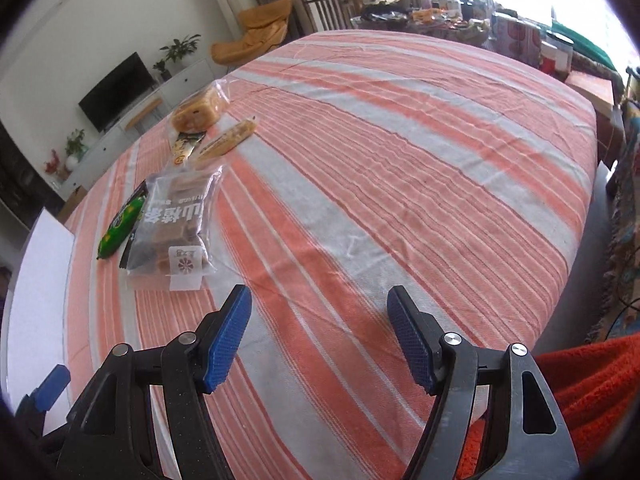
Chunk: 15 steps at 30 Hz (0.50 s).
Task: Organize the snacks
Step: 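Move the right tool over the clear bag of brown cakes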
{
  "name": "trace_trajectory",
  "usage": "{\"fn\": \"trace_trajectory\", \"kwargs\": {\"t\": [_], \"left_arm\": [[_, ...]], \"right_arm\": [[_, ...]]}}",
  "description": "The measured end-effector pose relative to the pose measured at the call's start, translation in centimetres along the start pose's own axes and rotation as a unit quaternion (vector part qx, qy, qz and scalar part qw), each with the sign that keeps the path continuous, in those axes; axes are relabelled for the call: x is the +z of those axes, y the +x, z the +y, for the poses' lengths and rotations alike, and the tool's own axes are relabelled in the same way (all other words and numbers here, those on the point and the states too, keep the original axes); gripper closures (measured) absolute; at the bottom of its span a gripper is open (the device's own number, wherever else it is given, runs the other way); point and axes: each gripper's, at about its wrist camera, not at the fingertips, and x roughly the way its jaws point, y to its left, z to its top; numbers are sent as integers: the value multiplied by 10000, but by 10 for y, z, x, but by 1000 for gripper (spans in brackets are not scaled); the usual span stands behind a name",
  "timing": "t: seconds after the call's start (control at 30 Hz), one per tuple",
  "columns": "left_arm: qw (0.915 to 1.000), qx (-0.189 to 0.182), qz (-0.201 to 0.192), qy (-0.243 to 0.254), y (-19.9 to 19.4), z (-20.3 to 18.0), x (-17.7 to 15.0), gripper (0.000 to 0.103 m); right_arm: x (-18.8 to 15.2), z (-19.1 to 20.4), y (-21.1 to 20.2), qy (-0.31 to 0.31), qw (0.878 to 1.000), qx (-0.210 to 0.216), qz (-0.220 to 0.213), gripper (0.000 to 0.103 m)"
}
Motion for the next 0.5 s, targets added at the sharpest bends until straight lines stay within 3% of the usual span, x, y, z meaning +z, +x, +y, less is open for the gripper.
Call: {"fn": "trace_trajectory", "kwargs": {"t": [0.13, 0.2, 0.5], "left_arm": [[9994, 34, 180, -293, 21, 14, -3, 7], [9990, -28, 90, -439, 21, 21, -3, 6], [9995, -51, 116, -274, 25, 21, -3, 0]], "right_arm": [[-2, 1, 0, -26, 10000, -65, -9, 29], [-3, 3, 0, -85, 9998, -152, -10, 29], [-4, 10, 3, -181, 9992, -350, -7, 28]]}}
